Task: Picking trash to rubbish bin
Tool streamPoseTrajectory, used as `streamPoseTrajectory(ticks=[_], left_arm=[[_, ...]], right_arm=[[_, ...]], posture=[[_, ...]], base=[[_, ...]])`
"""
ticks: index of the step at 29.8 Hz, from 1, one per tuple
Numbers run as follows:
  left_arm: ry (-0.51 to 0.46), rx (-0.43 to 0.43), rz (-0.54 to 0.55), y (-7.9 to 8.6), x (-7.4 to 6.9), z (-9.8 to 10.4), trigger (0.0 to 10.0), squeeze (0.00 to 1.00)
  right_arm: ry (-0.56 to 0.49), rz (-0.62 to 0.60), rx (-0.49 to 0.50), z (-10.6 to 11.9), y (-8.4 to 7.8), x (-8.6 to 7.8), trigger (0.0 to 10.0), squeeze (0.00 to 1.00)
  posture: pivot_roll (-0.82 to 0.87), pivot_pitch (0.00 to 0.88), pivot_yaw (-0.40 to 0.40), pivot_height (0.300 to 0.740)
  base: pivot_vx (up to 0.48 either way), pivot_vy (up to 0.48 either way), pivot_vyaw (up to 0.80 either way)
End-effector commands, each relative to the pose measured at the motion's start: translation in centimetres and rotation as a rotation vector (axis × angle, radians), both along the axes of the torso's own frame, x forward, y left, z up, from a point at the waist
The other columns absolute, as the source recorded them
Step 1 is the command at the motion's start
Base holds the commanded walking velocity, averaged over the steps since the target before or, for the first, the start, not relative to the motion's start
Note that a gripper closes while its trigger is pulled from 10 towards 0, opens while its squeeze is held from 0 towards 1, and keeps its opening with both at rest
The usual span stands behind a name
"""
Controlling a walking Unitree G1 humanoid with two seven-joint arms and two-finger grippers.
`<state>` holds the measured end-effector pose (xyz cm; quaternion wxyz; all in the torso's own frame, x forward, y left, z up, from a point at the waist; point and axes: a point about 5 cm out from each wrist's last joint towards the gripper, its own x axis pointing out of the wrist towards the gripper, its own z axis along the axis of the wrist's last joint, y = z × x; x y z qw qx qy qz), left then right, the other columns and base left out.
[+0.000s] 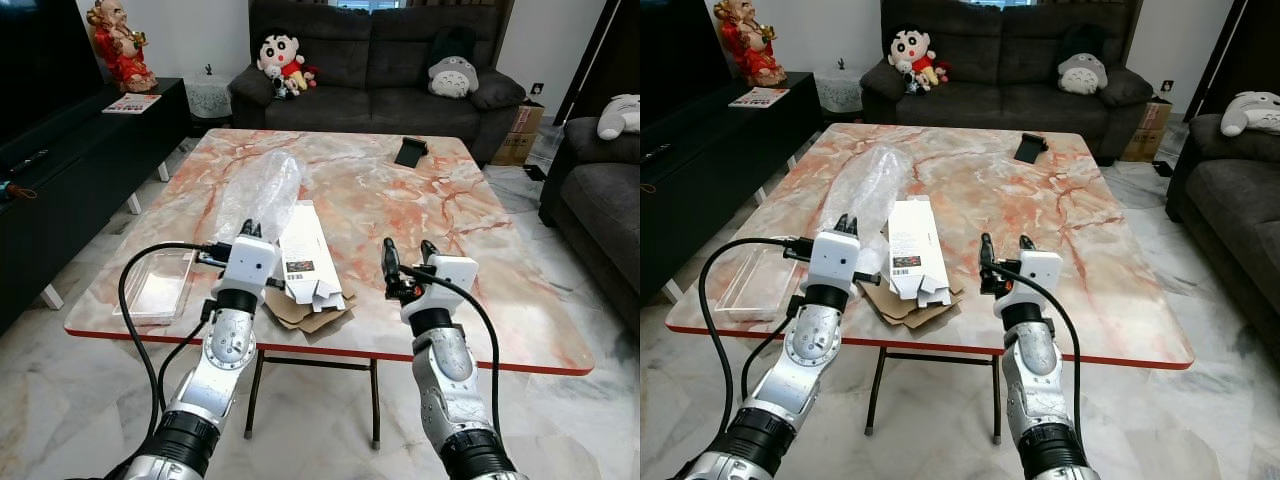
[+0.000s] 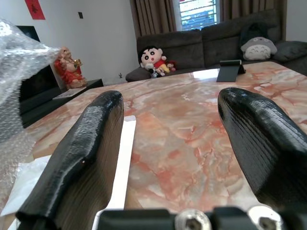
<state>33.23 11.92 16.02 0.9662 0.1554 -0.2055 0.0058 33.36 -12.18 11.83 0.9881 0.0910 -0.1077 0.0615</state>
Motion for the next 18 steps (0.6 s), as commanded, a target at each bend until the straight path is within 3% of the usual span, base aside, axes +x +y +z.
streamPoseTrajectory(ticks=[1, 18], left_arm=[[0.006, -0.003, 0.008, 0.29, -0.01, -0.21, 10.0, 0.0], [0.008, -0.002, 0.013, 0.25, -0.07, -0.24, 10.0, 0.0]], right_arm=[[-0.008, -0.001, -0.008, 0.28, -0.03, -0.02, 10.0, 0.0], [-0.002, -0.007, -0.008, 0.23, -0.26, -0.14, 10.0, 0.0]], posture=[[0.16, 0.0, -0.008, 0.74], [0.16, 0.0, -0.014, 0.74]], base=[[-0.244, 0.0, 0.0], [-0.279, 0.0, 0.0]])
